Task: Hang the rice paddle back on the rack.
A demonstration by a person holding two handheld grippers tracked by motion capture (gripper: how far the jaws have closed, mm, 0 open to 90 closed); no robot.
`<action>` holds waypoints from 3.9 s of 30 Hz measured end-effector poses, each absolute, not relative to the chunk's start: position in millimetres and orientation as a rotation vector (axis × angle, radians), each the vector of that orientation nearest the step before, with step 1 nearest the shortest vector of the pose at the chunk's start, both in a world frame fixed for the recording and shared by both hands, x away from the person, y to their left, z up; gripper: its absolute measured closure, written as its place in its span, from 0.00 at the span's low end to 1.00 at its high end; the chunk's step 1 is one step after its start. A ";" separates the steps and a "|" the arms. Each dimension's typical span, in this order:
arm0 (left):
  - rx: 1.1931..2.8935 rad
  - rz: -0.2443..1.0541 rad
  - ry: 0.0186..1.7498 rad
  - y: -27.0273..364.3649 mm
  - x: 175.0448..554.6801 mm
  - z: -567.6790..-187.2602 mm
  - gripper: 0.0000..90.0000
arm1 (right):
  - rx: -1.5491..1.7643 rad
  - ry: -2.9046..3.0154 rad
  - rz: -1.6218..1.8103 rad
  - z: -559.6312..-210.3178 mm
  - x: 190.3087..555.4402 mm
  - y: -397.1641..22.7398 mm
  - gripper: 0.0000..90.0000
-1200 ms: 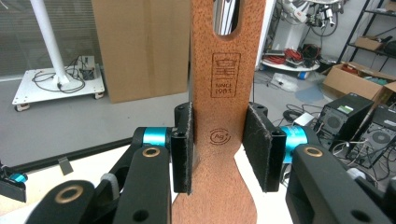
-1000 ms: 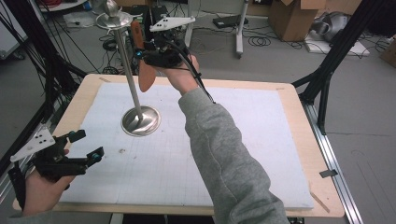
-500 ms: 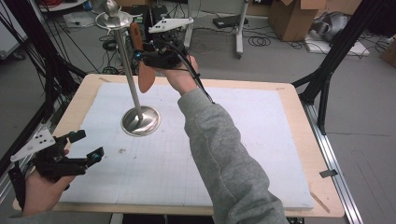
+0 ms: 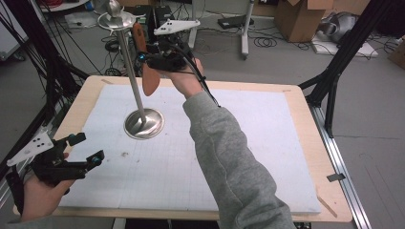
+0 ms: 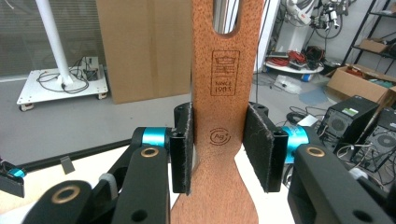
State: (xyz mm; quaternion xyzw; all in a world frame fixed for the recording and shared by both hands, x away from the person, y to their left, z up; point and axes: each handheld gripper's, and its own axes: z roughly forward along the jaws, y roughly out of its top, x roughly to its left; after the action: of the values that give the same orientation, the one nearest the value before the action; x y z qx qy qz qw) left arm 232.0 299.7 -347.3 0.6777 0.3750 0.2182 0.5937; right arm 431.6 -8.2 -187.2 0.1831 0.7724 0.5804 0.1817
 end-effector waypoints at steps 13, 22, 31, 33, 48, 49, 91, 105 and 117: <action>1.589 0.500 0.872 294.7 236.5 -349.6 0.03 | 0.507 2.172 1.664 -188.3 426.0 -17.2 0.50; 1.601 0.488 0.865 289.2 242.2 -350.9 0.03 | 0.535 2.179 1.660 -197.7 427.9 -32.4 0.42; 1.616 0.475 0.851 282.4 249.3 -351.8 0.03 | 0.542 2.194 1.652 -204.9 426.9 -44.2 0.31; 1.615 0.472 0.850 281.8 250.1 -351.9 0.03 | 0.527 2.204 1.645 -206.8 425.7 -45.8 0.30; 1.623 0.446 0.829 271.2 264.8 -351.2 0.03 | 0.437 2.261 1.590 -215.1 404.8 -48.6 0.10; 1.624 0.444 0.825 270.7 265.5 -351.1 0.03 | 0.440 2.251 1.591 -215.7 403.3 -49.1 0.09; 1.660 0.423 0.795 249.9 291.1 -354.2 0.03 | 0.581 2.188 1.573 -275.0 379.6 -144.2 0.00; 1.658 0.415 0.797 248.5 293.3 -355.7 0.03 | 0.609 2.137 1.580 -287.6 366.3 -170.7 0.00; 1.672 0.438 0.802 248.3 294.3 -357.5 0.03 | 0.685 2.103 1.650 -311.9 359.6 -192.2 0.00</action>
State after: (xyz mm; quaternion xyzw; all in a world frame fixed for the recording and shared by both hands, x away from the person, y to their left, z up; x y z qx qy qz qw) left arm 294.3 248.3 -357.5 0.7152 0.3432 0.1872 0.5794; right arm 359.6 -192.2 -311.9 0.2436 0.7482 0.5870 0.1902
